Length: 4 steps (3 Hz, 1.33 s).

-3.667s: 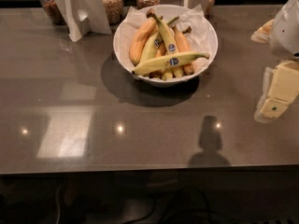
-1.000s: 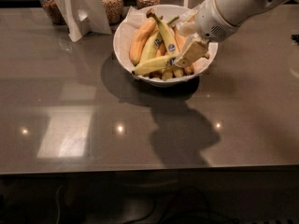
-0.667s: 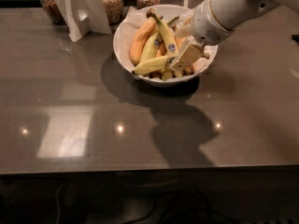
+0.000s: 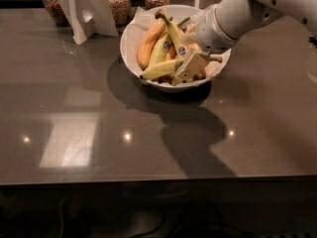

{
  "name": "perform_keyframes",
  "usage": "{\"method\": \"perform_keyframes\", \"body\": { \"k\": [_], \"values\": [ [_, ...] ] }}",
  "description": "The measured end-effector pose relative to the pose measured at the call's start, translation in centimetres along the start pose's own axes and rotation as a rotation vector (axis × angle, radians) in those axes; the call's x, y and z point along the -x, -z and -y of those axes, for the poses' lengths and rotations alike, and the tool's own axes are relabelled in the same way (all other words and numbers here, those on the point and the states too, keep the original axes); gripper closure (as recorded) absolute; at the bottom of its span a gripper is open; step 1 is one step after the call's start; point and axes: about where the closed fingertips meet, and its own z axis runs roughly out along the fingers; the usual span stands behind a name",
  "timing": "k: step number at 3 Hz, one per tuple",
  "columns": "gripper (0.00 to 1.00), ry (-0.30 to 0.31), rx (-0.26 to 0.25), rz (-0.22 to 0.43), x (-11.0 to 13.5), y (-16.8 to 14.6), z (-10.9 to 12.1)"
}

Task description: Pick banana from white bowl

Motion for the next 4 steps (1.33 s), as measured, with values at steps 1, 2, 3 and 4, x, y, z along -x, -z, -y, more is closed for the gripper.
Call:
{"method": "perform_keyframes", "body": {
  "k": [1,2,3,4],
  "values": [
    [0.34,0.014,0.003,0.0,-0.2,-1.1,0.0],
    [0.39,0.026,0.003,-0.009,-0.6,-2.1,0.0],
    [0.4,0.036,0.007,-0.021,-1.1,-2.9,-0.2],
    [0.52,0.042,0.009,-0.034,-1.5,-3.5,-0.5]
  ]
}}
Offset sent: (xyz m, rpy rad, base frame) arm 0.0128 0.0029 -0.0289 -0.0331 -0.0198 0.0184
